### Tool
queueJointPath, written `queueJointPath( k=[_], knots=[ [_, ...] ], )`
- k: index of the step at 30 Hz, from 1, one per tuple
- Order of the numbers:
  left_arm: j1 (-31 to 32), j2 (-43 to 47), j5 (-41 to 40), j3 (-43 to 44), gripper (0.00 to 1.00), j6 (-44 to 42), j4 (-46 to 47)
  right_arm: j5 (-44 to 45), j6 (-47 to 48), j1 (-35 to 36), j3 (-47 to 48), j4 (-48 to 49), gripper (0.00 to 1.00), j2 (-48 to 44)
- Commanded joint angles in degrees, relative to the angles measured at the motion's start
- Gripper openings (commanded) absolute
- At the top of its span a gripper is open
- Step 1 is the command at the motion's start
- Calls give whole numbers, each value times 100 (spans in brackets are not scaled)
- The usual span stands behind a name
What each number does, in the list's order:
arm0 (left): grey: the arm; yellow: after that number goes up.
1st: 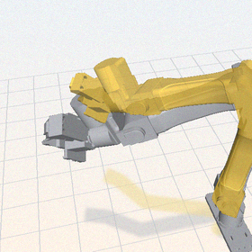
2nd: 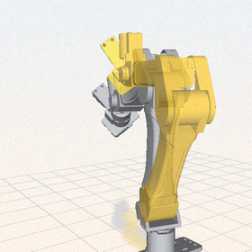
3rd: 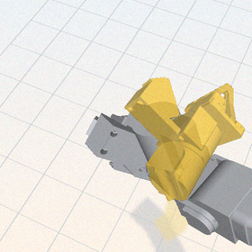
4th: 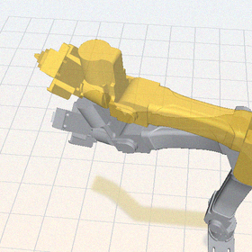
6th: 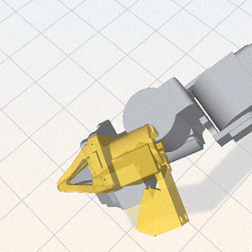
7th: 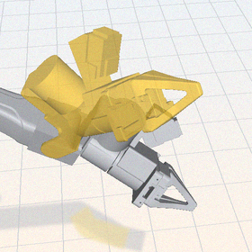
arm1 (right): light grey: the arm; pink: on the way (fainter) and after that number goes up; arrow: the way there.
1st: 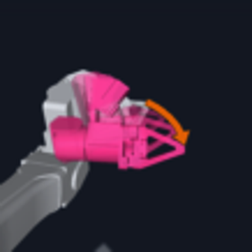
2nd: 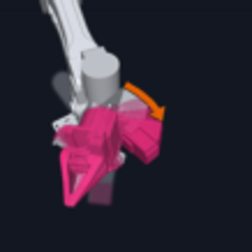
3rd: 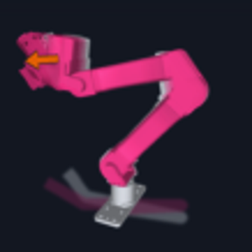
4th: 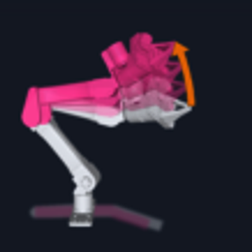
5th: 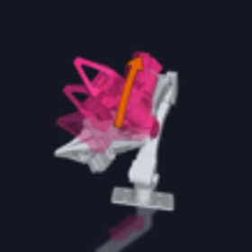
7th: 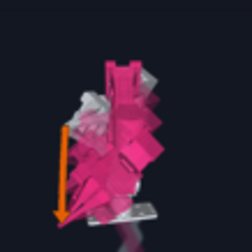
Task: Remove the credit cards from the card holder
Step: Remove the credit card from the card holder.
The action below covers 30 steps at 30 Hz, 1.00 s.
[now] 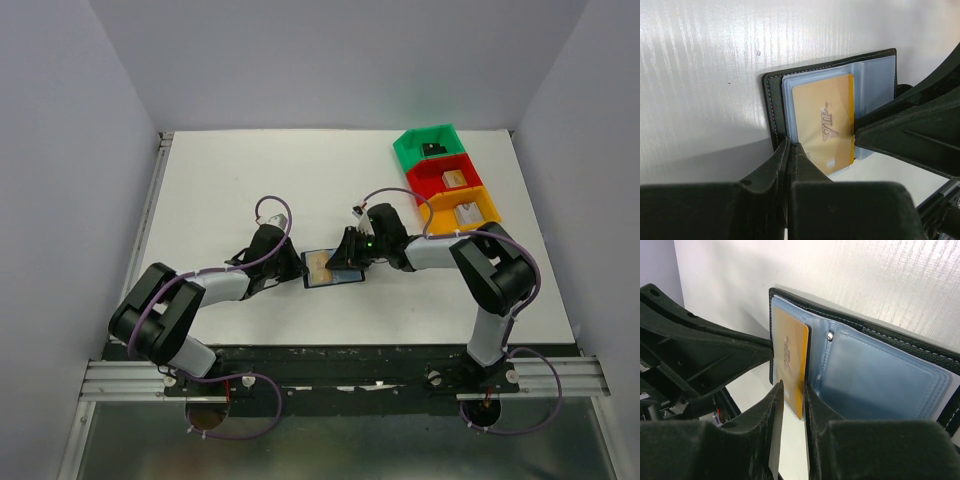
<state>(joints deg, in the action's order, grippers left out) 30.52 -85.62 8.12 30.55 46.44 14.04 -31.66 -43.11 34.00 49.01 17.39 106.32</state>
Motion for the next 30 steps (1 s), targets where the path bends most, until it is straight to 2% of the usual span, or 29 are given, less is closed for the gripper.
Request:
queueJointPath(
  k=[1, 19, 30],
  knots=[
    [33, -147, -144, -31, 8, -3, -244, -297, -74, -34, -76, 326, 30, 134],
    [41, -200, -91, -75, 8, 15, -139, -569, -215, -42, 3, 326, 31, 512],
    [33, -235, -56, -110, 7, 24, -86, -1175, -812, -86, -217, 1662, 31, 661]
  ],
)
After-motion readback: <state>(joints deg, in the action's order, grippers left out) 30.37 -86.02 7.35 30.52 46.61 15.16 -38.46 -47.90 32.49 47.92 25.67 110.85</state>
